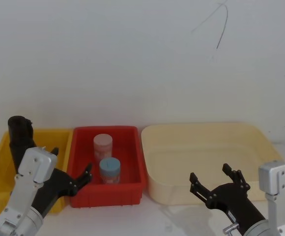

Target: Pick up the garbage bag with the one hand and transfer it to the other hand.

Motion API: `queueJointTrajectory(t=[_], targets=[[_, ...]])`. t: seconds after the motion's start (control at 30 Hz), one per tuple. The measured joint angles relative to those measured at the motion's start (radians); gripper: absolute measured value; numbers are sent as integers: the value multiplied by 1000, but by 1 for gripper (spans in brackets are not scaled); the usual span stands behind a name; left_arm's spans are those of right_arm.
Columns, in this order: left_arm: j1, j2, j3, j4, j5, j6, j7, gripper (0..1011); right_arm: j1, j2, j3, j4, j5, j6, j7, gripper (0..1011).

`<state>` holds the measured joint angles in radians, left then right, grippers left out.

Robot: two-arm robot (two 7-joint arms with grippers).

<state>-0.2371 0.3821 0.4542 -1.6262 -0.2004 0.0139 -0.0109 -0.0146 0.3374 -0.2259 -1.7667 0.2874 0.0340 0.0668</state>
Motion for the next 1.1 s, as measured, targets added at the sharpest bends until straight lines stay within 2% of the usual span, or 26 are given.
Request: queueJointTrajectory(t=[0.8, 0.9, 1.1], targets=[[0, -1, -1, -1, 0, 2, 0, 1000, 0, 0, 0, -1, 0, 2, 1, 1004], [1, -2, -8, -8, -8, 15, -2, 1000, 1, 0, 2, -5, 5, 11, 6, 1004], [11, -3, -38, -47, -53, 73, -10, 1000, 9, 4, 5, -26, 29, 58, 31, 1004]])
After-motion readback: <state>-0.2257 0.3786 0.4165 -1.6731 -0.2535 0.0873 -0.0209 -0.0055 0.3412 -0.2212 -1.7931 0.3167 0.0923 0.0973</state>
